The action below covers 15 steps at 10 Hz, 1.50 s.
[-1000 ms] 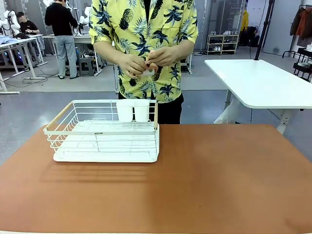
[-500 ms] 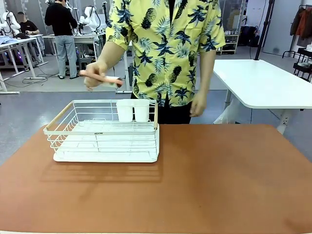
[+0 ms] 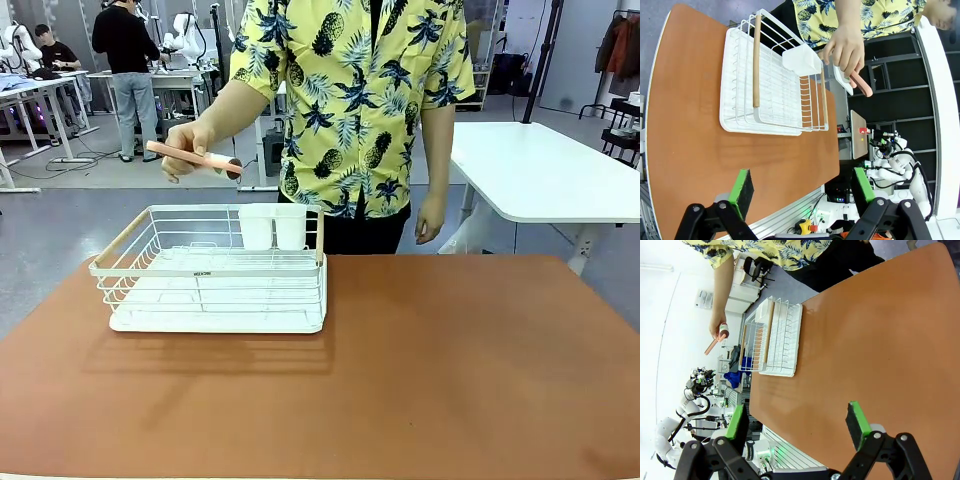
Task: Clean the table.
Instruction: Pick up the Lint Roller when the human hands it over.
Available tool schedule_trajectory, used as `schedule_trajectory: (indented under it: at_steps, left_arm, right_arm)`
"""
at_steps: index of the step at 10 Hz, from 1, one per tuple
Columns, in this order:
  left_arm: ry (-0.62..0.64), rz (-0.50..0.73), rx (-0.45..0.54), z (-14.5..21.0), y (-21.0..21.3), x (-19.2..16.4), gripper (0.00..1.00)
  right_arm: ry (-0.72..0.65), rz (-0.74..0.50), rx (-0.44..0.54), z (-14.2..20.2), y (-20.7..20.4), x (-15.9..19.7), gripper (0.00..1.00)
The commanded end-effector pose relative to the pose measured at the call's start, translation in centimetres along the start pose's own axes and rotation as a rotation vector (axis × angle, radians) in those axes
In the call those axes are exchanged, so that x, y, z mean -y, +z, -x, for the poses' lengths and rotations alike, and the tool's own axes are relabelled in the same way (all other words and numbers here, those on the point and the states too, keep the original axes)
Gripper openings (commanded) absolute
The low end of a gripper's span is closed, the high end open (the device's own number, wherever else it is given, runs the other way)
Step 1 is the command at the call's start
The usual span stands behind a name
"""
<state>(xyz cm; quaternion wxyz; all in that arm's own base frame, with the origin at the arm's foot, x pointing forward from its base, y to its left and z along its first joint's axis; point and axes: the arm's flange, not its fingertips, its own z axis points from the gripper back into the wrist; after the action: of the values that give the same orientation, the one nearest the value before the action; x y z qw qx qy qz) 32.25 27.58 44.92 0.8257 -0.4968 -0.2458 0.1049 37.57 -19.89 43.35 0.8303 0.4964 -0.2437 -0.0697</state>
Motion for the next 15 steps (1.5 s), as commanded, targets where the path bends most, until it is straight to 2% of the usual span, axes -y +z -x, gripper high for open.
schedule_trajectory:
  at_steps: [1,5,6,9,11,12,15]
  left_arm:
    - [-0.018,0.022,0.006,0.2,0.3,0.1,1.0]
    - [0.0,0.0,0.0,0.0,0.0,0.0,1.0]
    - [0.045,-0.078,0.017,0.2,-0.6,2.2,1.0]
    - [0.272,-0.178,0.029,1.2,-3.6,11.1,1.0]
    - [0.349,-0.246,0.052,1.1,-6.3,13.3,1.0]
    - [0.42,-0.229,0.066,1.3,-7.6,13.9,1.0]
    - [0.45,-0.229,0.133,2.6,-12.1,15.1,1.0]
  right_arm:
    - [0.006,-0.015,0.009,-0.1,0.0,-0.1,1.0]
    - [0.006,-0.015,0.009,-0.1,0.0,-0.1,1.0]
    - [0.006,-0.015,0.009,-0.1,0.0,-0.1,1.0]
    - [0.006,-0.015,0.009,-0.1,0.0,-0.1,1.0]
    - [0.006,-0.015,0.009,-0.1,0.0,-0.1,1.0]
    - [0.006,-0.015,0.009,-0.1,0.0,-0.1,1.0]
    - [0.006,-0.015,0.009,-0.1,0.0,-0.1,1.0]
